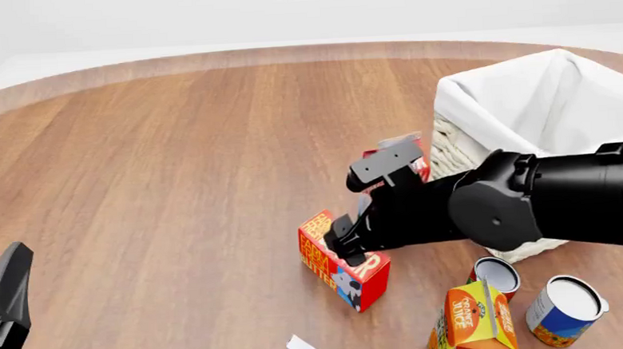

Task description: Pick up the cream cheese box and the butter, and put them in the basket.

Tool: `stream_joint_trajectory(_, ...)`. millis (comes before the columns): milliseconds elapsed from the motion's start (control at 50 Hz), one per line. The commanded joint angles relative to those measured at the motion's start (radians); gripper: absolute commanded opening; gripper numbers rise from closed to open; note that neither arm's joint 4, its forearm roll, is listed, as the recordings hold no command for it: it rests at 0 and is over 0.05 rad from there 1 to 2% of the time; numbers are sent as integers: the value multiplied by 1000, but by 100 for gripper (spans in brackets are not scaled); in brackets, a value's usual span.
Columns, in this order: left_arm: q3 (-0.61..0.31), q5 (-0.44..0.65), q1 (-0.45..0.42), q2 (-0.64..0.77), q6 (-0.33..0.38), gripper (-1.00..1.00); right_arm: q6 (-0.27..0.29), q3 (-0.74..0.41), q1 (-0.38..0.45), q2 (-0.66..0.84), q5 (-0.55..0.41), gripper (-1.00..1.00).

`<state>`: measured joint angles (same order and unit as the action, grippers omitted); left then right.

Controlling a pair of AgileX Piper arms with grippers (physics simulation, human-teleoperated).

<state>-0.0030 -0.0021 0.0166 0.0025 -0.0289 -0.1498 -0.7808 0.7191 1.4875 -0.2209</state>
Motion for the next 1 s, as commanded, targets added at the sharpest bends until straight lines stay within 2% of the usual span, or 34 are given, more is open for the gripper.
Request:
stream_joint_trajectory(20, 0, 0, 0, 0, 0, 100, -28, 30, 7, 52, 63, 100)
stream_joint_trajectory(60, 0, 0, 0, 0, 0, 100, -29, 34, 7, 58, 70, 100)
stream_joint_trajectory(80, 0, 0, 0, 0, 0, 100, -64, 53, 21, 136, 142, 100)
stream_joint_trajectory(540, 0, 0, 0, 0, 0, 100, -69, 56, 21, 181, 178, 100)
stream_joint_trajectory(560, 0, 0, 0, 0, 0, 100, -55, 49, 8, 159, 167, -100)
stream_joint_trajectory(640, 0, 0, 0, 0, 0, 100, -47, 40, 11, 122, 145, -100)
stream_joint_trajectory(840, 0, 0, 0, 0, 0, 100, -28, -56, 21, -83, -7, -100)
stream_joint_trajectory(1000, 0, 0, 0, 0, 0, 100, -30, -98, 51, -157, -69, -100)
